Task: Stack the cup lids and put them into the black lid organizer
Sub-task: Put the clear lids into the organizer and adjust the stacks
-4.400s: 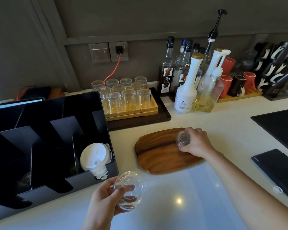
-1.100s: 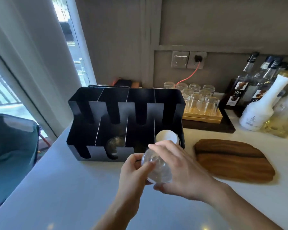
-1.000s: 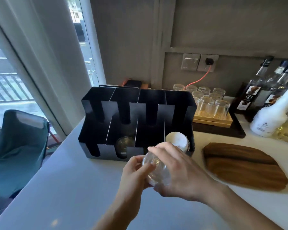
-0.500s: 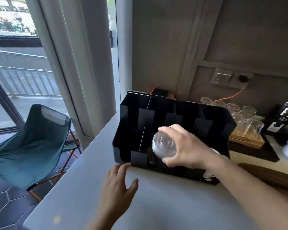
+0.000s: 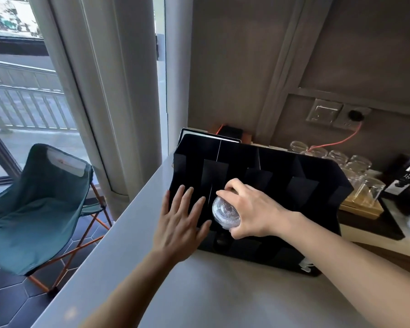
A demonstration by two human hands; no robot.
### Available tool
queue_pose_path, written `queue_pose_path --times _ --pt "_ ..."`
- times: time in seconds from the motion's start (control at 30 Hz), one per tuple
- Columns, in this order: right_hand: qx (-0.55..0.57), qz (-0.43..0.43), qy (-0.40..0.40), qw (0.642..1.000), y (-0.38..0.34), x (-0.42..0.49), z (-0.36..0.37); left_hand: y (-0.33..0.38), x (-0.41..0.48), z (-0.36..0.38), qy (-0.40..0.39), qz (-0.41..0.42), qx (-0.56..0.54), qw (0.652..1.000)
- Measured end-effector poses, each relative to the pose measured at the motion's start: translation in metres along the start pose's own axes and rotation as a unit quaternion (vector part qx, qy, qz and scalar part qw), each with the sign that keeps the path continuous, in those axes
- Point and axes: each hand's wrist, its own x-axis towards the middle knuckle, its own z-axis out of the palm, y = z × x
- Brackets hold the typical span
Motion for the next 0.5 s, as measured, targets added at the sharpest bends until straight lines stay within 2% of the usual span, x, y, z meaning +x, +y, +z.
queue_pose_path --times 0.23,0.37,0.5 --pt "-0.071 -0.011 -0.021 0.997 -0.005 0.004 0.013 0.001 0.0 0.009 0.04 0.016 0.033 0.999" --pt "-0.077 -0.005 -0.047 0.996 -0.011 0.011 0.024 -0.003 0.001 0.012 0.063 0.017 0.042 0.997" --pt "-0.069 -0.006 -0.029 0.997 -0.01 0.012 0.031 -0.002 0.0 0.013 0.085 0.018 0.041 0.995"
